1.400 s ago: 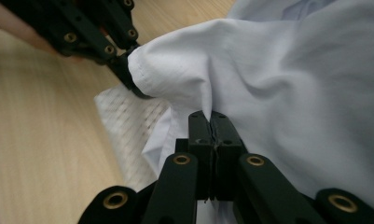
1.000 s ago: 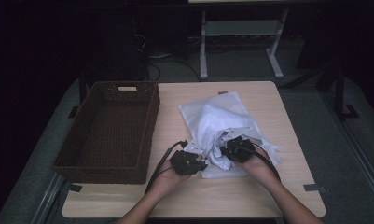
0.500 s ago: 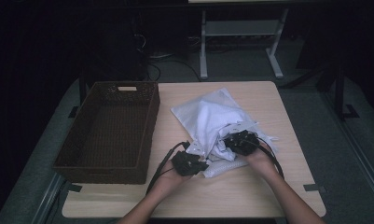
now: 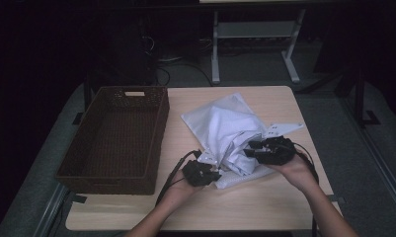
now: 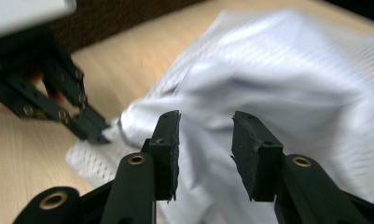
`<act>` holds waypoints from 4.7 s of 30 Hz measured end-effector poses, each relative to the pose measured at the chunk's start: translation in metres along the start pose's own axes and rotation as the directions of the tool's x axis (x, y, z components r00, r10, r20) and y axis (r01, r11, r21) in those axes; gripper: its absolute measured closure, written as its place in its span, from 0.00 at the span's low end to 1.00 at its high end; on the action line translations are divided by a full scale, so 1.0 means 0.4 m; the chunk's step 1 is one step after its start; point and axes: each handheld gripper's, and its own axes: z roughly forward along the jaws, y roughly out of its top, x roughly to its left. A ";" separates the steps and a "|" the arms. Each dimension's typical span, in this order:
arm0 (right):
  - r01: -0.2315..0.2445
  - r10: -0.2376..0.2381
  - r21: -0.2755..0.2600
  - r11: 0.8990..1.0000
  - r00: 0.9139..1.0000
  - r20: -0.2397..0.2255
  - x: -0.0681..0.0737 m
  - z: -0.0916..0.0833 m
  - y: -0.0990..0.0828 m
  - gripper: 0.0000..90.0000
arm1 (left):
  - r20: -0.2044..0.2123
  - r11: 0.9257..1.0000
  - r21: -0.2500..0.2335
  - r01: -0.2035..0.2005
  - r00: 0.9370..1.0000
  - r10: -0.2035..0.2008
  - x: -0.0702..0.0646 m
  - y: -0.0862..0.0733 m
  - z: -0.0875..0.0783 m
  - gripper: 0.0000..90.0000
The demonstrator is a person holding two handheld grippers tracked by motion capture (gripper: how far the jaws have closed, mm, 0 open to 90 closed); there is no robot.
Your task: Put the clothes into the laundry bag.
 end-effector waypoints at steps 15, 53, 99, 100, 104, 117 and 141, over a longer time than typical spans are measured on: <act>-0.003 0.004 -0.023 1.000 0.999 0.046 -0.073 -0.041 0.060 0.91 | 0.003 1.000 -0.001 0.009 1.000 -0.009 0.002 -0.001 0.002 0.98; 0.015 -0.042 0.251 0.968 0.994 0.104 -0.012 0.228 -0.042 0.99 | 0.011 1.000 0.023 -0.002 1.000 0.001 -0.002 0.001 0.006 0.99; -0.006 0.017 0.187 0.982 0.998 -0.055 0.039 0.124 -0.100 0.95 | -0.004 1.000 0.026 0.003 1.000 -0.003 0.004 -0.004 0.014 0.98; -0.005 0.016 0.183 0.983 0.998 -0.061 0.043 0.129 -0.094 0.96 | -0.004 1.000 0.026 0.004 1.000 -0.004 0.004 -0.004 0.014 0.98; 0.009 0.003 0.174 0.985 0.998 -0.064 0.061 0.160 -0.074 0.96 | -0.006 1.000 0.028 0.003 1.000 -0.003 0.005 -0.004 0.014 0.98; 0.014 0.000 0.174 0.985 0.997 -0.079 0.070 0.198 -0.059 0.75 | -0.007 0.999 0.031 0.008 1.000 -0.007 0.010 -0.007 0.013 0.98; -0.070 0.066 0.166 0.984 0.997 0.026 -0.085 0.117 -0.119 0.89 | -0.013 0.999 0.040 0.014 1.000 -0.013 0.017 -0.013 0.010 0.98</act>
